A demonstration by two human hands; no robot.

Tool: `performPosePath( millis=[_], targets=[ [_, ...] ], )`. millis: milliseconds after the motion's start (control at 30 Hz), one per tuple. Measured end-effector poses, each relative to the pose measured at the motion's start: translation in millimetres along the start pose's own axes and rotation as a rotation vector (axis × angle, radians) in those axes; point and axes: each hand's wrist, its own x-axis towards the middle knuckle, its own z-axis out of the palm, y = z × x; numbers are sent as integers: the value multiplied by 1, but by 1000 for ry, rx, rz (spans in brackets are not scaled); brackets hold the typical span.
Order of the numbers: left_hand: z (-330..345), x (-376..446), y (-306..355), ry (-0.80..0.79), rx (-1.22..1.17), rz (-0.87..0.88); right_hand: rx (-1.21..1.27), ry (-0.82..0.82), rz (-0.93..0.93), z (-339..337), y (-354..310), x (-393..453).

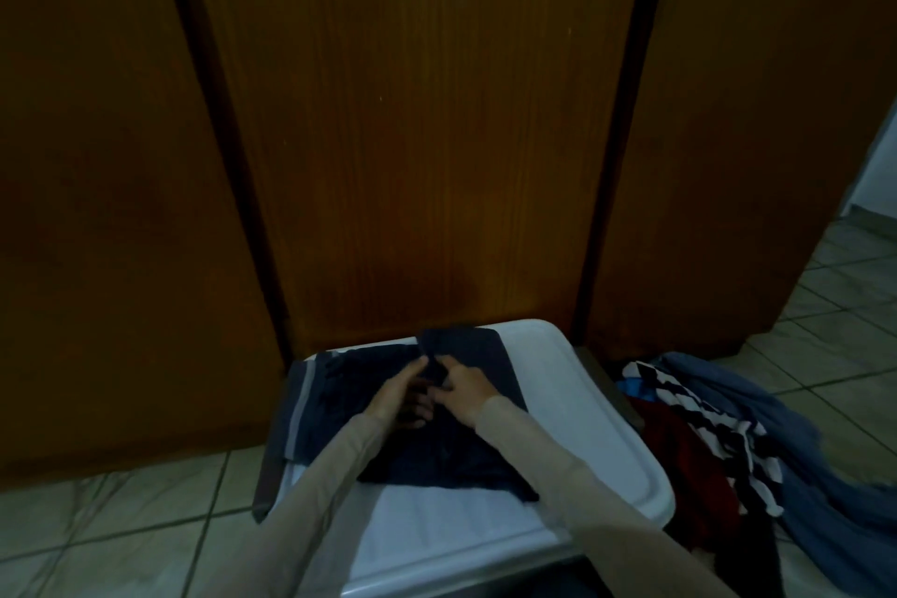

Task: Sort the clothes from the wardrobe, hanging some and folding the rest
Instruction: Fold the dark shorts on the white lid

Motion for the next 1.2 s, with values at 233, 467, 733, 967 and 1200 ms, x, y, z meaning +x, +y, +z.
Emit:
performPosePath(
  millis=[233, 467, 733, 967, 1200],
  targets=[
    [-4, 10, -17, 107, 392, 90, -119, 140, -32, -25, 23, 6],
    [-7, 9, -11, 192, 563, 56, -671, 18, -14, -39, 55, 0],
    [0, -6, -20, 193, 950, 256, -880, 35, -71, -42, 55, -4],
    [-13, 0, -15, -89, 1090, 254, -1033, 11, -61, -51, 38, 3],
    [-26, -15, -17, -255, 1129, 190, -798, 2, -87, -30, 34, 20]
  ],
)
